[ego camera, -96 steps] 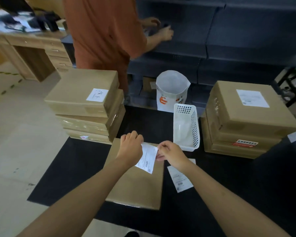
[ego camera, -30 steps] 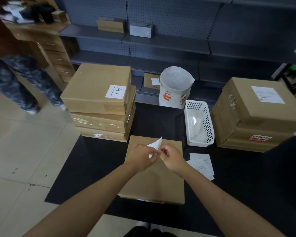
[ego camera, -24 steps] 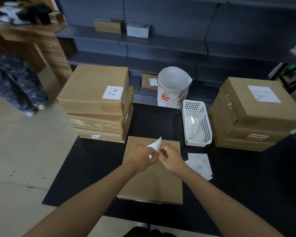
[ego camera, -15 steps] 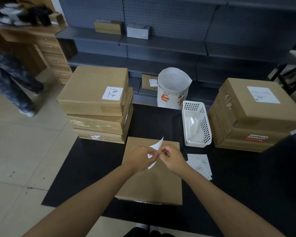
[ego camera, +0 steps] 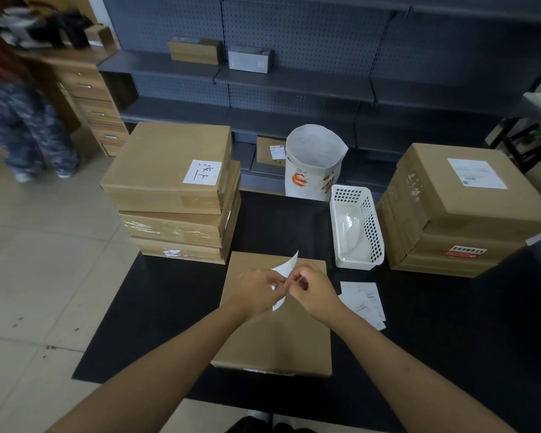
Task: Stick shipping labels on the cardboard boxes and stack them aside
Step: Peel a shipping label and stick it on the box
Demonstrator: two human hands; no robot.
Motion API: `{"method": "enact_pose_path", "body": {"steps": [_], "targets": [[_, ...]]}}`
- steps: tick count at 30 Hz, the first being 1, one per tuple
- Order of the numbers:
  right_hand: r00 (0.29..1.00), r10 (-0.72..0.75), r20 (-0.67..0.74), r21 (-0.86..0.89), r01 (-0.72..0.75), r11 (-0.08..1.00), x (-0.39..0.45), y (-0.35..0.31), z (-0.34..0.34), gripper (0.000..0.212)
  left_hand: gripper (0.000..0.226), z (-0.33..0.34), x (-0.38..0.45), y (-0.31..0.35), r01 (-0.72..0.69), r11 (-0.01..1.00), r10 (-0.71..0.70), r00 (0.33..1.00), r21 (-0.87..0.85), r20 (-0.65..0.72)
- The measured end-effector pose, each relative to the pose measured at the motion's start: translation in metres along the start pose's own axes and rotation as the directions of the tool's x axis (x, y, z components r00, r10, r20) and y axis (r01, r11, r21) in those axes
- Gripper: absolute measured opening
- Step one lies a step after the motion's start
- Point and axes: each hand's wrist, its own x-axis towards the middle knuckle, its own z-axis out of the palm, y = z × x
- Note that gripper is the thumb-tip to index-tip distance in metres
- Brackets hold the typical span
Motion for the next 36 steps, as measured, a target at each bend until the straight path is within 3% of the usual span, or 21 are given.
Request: {"method": "enact_pose_path", "body": {"steps": [3,11,17,20,27,36], "targets": [[1.000,0.002,0.007,-0.003,-0.002,1.000,-0.001,0.001,0.001,0.008,0.026,-0.001,0.000,0.002,0.025,1.000,-0.025,1.000,-0.003,0.016],[1.000,-0.009,0.021,0.000,0.009,1.000,0.000,0.001,0.001,0.009,0.025,0.001,0.000,0.000,-0.096,0.970,0.116,0.990,0.226,-0.080],[0.999,-0.001,0.039,-0.002,0.001,1.000,0.002,0.002,0.001,0.012,0.023,-0.001,0.001,-0.001,-0.119,0.968,0.137,0.988,0.220,-0.066],[0.999,0.024,0.033,0.040,-0.025,0.999,0.002,0.001,0.002,0.010,0.020,-0.004,0.000,0.000,-0.111,0.982,0.123,0.990,0.150,-0.071],[0.988,0.155,0.021,0.199,-0.156,0.967,0.001,0.001,0.005,0.010,0.020,-0.010,0.001,-0.001,0.057,0.969,-0.049,0.998,-0.240,0.037],[0.977,0.213,0.005,0.309,-0.204,0.929,0.003,-0.004,0.009,0.003,0.022,-0.012,0.004,-0.006,0.093,0.963,-0.093,0.996,-0.253,0.011]]}}
